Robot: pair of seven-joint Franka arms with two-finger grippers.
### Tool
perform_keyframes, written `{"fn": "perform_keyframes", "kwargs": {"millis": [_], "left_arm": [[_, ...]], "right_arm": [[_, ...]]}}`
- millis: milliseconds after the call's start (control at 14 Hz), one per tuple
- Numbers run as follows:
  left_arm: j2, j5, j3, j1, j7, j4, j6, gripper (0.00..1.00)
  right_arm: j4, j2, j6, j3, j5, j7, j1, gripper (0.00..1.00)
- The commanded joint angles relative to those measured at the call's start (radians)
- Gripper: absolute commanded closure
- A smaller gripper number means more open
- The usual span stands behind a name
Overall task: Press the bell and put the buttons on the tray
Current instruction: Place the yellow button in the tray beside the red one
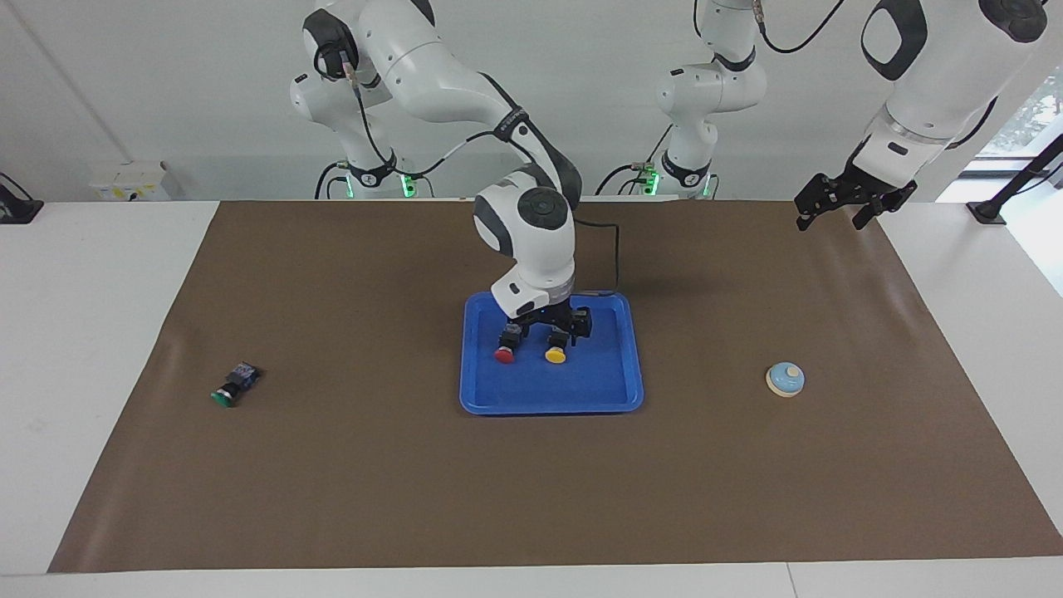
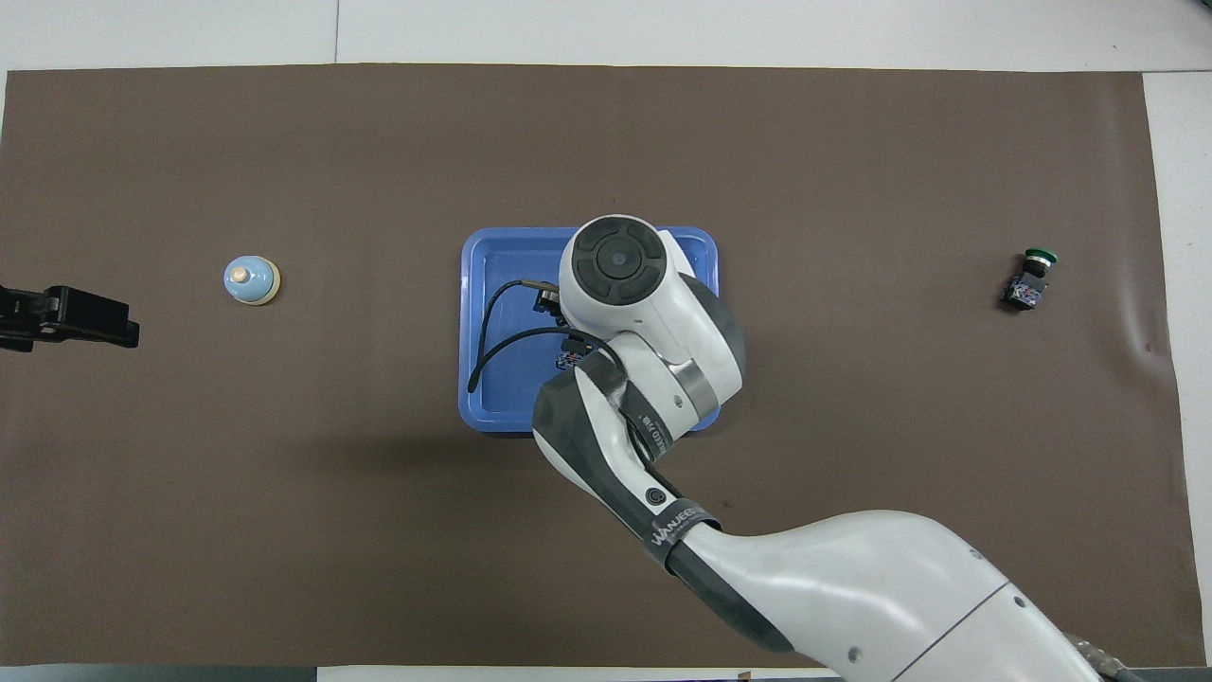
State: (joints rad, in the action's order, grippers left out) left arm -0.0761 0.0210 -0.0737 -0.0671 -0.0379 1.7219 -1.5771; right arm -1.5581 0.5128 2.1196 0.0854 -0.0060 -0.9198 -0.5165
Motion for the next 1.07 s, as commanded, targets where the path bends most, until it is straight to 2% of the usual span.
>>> {"fn": "perform_keyframes", "kwargs": {"millis": [0,286,501,788,1002], "left_arm": [[-0.001,-0.001,0.000,-0.003,-0.007,-0.013,0.014,0.00],[-0.001,-0.001,0.000,-0.003,-0.007,-0.013,0.014,0.00],[-0.002,-0.001,0.000,-0.003,-0.007,-0.013,0.014,0.00],[-0.001,-0.001,0.000,-0.003,-0.007,-0.013,0.014,0.00],[-0.001,-0.001,0.000,-0.003,-0.007,-0.013,0.014,0.00]], "right_arm": [[0.029,-0.095,-0.110,0.007,-0.012,-0.001,0.113,0.00],[0.020,-0.194,-0.222,0.005,-0.015,0.197,0.306,0.00],[0.015,-0.203,-0.244,0.002,-0.022,0.352,0.439,0.00],[-0.060,-0.223,-0.201,0.002,-0.068,0.522,0.605,0.00],[-0.216,-0.272,-0.046,0.000,-0.081,0.628,0.709,0.00]]}}
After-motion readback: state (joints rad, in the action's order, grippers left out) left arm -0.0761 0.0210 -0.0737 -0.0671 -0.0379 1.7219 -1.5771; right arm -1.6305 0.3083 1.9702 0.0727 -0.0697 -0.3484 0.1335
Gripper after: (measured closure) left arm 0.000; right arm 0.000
